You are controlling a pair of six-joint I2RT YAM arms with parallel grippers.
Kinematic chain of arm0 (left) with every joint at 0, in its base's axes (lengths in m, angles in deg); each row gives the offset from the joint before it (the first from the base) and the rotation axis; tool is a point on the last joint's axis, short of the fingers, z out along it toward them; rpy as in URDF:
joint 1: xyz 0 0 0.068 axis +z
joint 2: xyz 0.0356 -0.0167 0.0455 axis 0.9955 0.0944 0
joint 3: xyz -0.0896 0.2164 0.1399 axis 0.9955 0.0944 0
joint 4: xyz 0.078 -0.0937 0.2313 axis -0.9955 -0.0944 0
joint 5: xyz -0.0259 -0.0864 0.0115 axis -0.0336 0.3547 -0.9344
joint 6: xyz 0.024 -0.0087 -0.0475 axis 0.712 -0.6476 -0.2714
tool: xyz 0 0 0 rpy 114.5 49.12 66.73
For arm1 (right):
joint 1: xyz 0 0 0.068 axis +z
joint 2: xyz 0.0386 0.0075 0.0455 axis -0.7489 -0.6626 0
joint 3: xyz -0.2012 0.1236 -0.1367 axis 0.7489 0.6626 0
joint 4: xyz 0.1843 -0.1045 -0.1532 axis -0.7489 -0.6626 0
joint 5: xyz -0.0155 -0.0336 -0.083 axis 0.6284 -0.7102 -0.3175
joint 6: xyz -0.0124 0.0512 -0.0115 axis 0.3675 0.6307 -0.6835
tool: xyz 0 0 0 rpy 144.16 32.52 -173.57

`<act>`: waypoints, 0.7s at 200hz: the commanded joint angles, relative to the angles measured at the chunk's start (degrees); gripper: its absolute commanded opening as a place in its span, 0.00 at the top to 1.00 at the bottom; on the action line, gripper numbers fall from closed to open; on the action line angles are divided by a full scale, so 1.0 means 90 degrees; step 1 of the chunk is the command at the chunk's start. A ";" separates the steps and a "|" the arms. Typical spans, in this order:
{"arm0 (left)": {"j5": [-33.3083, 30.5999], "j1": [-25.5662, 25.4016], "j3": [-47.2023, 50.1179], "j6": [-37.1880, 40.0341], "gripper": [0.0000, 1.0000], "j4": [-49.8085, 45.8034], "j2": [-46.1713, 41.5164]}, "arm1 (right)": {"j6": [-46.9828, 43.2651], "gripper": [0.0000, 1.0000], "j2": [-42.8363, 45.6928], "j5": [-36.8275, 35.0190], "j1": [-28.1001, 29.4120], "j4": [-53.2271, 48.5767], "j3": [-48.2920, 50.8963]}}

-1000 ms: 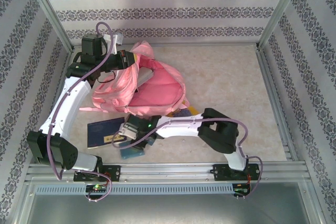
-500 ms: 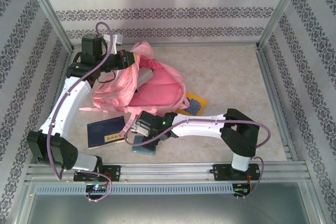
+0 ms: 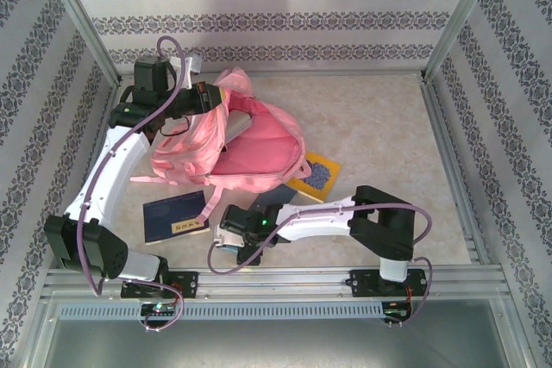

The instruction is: Pack books, pencil case, and school supplies into a backpack

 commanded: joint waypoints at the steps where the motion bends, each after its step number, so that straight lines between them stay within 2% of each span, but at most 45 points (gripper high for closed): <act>1: 0.0207 0.0119 -0.0094 -0.0037 1.00 0.0606 -0.0329 | -0.0087 0.19 -0.0358 -0.0104 0.0101 -0.0147 -0.0203; 14: 0.0222 0.0126 -0.0121 -0.0045 1.00 0.0611 -0.0303 | -0.0003 0.22 -0.0562 -0.0336 0.0103 -0.0213 -0.0250; 51: 0.0254 0.0121 -0.0128 -0.0077 1.00 0.0639 -0.0264 | 0.0183 0.42 -0.0715 -0.0787 0.0077 -0.0260 -0.0245; 69: 0.0251 0.0121 -0.0112 -0.0075 1.00 0.0648 -0.0268 | 0.0268 0.57 -0.0534 -0.0412 -0.0022 -0.0390 -0.0290; 88: 0.0255 0.0119 -0.0109 -0.0082 1.00 0.0659 -0.0261 | 0.0397 0.66 -0.0295 0.0112 -0.0211 -0.0522 -0.0356; 140: 0.0247 0.0119 -0.0130 -0.0079 1.00 0.0635 -0.0280 | 0.1054 0.66 0.0374 0.1621 -0.1008 -0.0353 -0.0203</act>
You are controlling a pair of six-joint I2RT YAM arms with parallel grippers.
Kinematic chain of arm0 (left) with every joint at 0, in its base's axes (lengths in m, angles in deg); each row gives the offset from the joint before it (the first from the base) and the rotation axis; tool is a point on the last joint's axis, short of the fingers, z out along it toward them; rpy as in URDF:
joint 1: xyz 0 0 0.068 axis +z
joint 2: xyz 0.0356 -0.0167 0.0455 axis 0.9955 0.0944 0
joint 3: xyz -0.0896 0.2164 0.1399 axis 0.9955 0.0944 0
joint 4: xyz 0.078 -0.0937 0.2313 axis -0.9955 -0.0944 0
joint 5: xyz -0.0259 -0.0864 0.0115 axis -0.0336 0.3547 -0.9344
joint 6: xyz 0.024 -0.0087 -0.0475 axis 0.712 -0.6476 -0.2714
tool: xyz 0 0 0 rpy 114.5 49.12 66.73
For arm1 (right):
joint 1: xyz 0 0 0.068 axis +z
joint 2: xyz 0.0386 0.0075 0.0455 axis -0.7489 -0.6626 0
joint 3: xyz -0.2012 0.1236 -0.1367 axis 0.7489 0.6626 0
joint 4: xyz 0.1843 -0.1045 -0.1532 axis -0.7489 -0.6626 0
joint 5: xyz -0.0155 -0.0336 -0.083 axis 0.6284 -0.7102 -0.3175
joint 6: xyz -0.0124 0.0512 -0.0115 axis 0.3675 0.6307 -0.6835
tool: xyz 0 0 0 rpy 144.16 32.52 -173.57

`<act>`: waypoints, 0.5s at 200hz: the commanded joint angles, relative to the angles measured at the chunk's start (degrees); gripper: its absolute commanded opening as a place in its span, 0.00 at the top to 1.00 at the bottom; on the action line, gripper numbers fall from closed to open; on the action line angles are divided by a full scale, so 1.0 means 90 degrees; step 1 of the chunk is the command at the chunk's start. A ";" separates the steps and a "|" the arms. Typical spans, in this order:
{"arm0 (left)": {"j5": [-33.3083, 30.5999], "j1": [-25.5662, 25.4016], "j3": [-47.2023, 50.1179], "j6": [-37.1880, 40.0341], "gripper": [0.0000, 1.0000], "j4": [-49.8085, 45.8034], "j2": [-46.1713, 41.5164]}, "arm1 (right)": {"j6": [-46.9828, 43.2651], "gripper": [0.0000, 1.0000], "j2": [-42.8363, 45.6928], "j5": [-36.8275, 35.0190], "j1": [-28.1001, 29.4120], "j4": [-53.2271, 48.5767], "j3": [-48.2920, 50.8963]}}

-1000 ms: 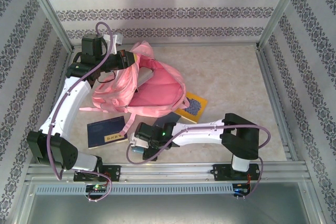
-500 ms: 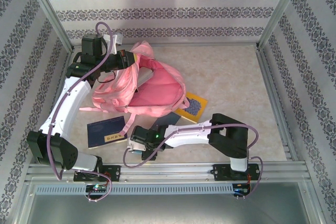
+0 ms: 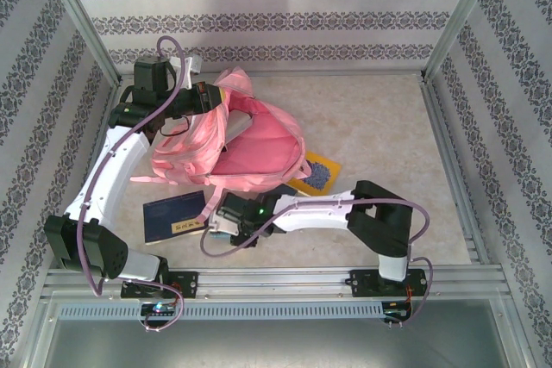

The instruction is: Pack books, pencil case, and school supplies into a backpack

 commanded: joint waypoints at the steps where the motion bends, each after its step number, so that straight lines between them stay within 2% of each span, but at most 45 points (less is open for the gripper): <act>1: 0.0200 0.0111 -0.0132 -0.0061 1.00 0.0638 -0.0275 | 0.0534 0.66 0.0343 0.1004 -0.0374 -0.0246 0.0215; 100: 0.0238 0.0112 -0.0172 0.0048 1.00 0.0601 -0.0365 | 0.2789 0.68 0.2915 0.3539 -0.2474 0.1755 0.1294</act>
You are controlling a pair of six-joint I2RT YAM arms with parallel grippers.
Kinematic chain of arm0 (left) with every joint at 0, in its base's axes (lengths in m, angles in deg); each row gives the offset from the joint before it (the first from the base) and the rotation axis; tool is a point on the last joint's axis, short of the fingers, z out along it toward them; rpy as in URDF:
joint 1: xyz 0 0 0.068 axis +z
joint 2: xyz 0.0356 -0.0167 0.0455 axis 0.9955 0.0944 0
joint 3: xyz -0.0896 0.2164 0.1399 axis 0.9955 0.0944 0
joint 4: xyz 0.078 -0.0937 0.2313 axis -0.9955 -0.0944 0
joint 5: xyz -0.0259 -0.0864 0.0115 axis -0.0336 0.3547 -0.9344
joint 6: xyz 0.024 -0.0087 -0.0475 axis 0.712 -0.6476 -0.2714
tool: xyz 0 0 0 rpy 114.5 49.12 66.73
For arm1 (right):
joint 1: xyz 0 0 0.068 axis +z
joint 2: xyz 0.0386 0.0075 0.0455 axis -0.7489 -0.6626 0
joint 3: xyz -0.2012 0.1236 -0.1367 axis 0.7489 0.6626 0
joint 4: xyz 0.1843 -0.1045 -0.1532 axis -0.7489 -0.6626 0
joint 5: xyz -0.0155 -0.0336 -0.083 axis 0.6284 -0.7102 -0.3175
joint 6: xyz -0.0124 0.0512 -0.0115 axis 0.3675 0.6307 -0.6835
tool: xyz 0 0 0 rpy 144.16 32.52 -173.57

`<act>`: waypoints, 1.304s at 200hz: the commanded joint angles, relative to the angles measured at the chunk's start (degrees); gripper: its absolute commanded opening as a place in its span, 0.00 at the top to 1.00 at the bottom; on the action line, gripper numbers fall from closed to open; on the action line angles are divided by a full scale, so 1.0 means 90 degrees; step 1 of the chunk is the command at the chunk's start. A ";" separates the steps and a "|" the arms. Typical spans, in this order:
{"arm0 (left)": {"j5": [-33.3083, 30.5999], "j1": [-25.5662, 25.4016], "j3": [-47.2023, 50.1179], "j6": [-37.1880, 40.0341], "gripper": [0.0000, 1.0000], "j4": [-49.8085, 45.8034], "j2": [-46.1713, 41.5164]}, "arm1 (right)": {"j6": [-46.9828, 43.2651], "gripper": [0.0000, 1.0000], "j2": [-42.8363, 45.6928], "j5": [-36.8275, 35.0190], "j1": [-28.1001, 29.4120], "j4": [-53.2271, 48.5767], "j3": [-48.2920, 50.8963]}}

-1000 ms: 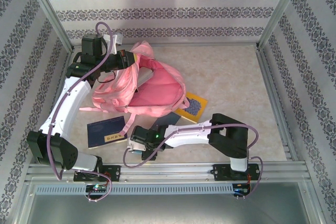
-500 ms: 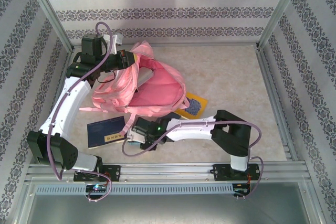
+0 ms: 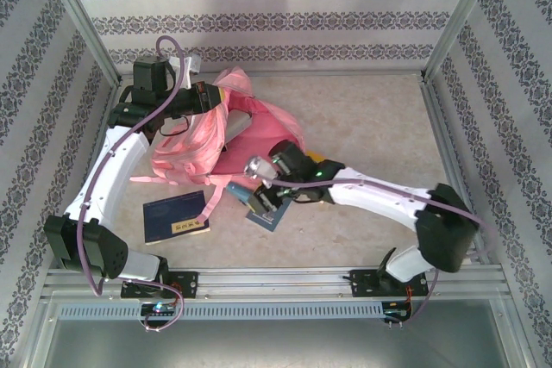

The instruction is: Pack books, pencil case, and school supplies into a backpack

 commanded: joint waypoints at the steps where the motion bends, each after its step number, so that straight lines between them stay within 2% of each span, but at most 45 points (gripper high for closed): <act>1: 0.0215 0.0078 -0.0172 0.0042 1.00 0.0601 -0.0372 | 0.0945 0.68 0.0550 0.0992 -0.0452 0.0964 0.0219; 32: 0.0246 0.0079 -0.0152 0.0015 1.00 0.0611 -0.0431 | 0.2252 0.70 0.0527 0.1191 -0.1106 0.1837 0.0113; 67: 0.0335 0.0077 -0.0114 -0.0039 1.00 0.0676 -0.0481 | 0.3967 0.71 -0.0405 0.1005 -0.1592 0.2569 -0.0510; 99: 0.0421 0.0078 -0.0076 -0.0052 1.00 0.0742 -0.0480 | 0.6040 0.71 -0.1643 0.1178 -0.1609 0.4250 -0.1214; 122: 0.0507 0.0079 -0.0070 -0.0086 1.00 0.0824 -0.0479 | 0.7688 0.71 -0.2551 0.0841 -0.1562 0.5292 -0.1713; 141: 0.0580 0.0079 -0.0084 -0.0105 1.00 0.0872 -0.0466 | 0.8698 0.71 -0.3246 0.0455 -0.1495 0.5765 -0.2163; 160: 0.0619 0.0078 -0.0139 -0.0079 1.00 0.0870 -0.0455 | 0.9320 0.71 -0.3775 0.0038 -0.1436 0.5729 -0.2584; 176: 0.0662 0.0082 -0.0185 -0.0079 1.00 0.0864 -0.0437 | 0.9577 0.69 -0.4097 -0.0327 -0.1399 0.5571 -0.2837; 185: 0.0679 0.0077 -0.0205 -0.0069 1.00 0.0864 -0.0420 | 0.9550 0.65 -0.4240 -0.0464 -0.1380 0.5454 -0.3025; 208: 0.0707 0.0077 -0.0229 -0.0058 1.00 0.0867 -0.0372 | 0.9118 0.37 -0.4491 -0.0653 -0.1317 0.4658 -0.3632; 216: 0.0703 0.0077 -0.0226 -0.0055 1.00 0.0870 -0.0359 | 0.8900 0.30 -0.4548 -0.0622 -0.1297 0.4430 -0.3824; 241: 0.0667 0.0078 -0.0275 -0.0012 1.00 0.0807 -0.0269 | 0.8342 0.20 -0.4389 -0.0661 -0.1293 0.3997 -0.3884; 261: 0.0590 0.0078 -0.0271 0.0028 1.00 0.0760 -0.0230 | 0.7662 0.16 -0.4052 -0.0745 -0.1296 0.3250 -0.3798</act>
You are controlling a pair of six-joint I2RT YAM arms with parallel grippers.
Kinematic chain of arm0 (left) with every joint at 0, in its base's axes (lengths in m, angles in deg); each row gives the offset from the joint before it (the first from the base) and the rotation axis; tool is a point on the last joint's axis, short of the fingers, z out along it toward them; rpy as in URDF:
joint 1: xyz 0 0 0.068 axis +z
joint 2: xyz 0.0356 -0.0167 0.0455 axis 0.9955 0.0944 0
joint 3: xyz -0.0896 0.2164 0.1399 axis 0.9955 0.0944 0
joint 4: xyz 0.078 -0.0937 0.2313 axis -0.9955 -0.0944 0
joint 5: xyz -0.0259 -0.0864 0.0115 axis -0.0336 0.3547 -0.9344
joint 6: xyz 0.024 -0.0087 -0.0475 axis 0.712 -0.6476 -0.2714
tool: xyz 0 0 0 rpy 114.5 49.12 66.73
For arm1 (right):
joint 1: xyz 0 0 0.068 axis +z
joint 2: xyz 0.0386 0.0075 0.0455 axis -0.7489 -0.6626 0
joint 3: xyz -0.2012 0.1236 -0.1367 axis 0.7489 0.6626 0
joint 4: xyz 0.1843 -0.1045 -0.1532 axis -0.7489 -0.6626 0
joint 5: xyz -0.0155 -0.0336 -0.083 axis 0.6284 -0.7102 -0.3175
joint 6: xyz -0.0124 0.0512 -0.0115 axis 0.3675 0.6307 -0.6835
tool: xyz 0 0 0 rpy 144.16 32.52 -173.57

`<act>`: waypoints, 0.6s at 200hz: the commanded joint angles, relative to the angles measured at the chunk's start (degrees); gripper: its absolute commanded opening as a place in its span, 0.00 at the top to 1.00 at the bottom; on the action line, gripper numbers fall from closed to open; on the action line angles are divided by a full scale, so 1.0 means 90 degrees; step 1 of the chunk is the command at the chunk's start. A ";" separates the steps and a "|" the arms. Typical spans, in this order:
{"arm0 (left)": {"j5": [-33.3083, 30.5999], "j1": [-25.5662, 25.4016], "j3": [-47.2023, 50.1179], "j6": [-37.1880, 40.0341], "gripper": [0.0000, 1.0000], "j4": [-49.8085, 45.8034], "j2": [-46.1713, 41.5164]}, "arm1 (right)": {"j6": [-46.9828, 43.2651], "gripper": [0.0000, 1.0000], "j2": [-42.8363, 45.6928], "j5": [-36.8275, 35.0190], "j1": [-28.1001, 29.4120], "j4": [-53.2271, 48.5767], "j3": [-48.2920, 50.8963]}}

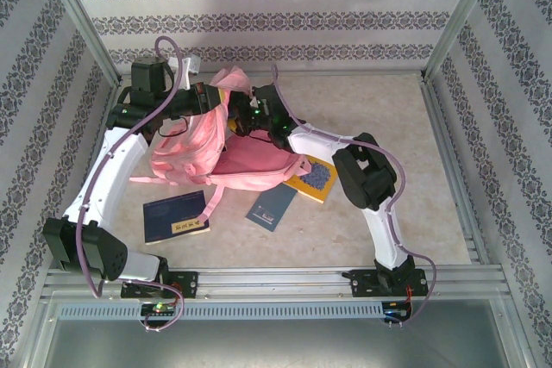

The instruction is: Pack books, pencil case, and school supplies into a backpack

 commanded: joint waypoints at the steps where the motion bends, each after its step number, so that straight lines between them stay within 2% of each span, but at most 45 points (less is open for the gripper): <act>1: 0.0374 0.0044 -0.0326 0.0041 1.00 0.0756 -0.0148 | -0.0959 0.16 0.0430 -0.0248 0.0051 -0.0941 -0.0094; 60: 0.0271 0.0180 -0.0311 -0.0134 1.00 0.0852 -0.0179 | -0.2034 0.09 0.1132 -0.0694 -0.0004 -0.2204 0.0213; 72: 0.0279 0.0197 -0.0296 -0.0185 1.00 0.0890 -0.0188 | -0.2037 0.02 0.1140 -0.0683 -0.0005 -0.2241 0.0169; 120: 0.0327 0.0304 -0.0181 -0.0335 1.00 0.1038 -0.0295 | -0.2458 0.02 0.1323 -0.0846 0.0040 -0.2602 0.0084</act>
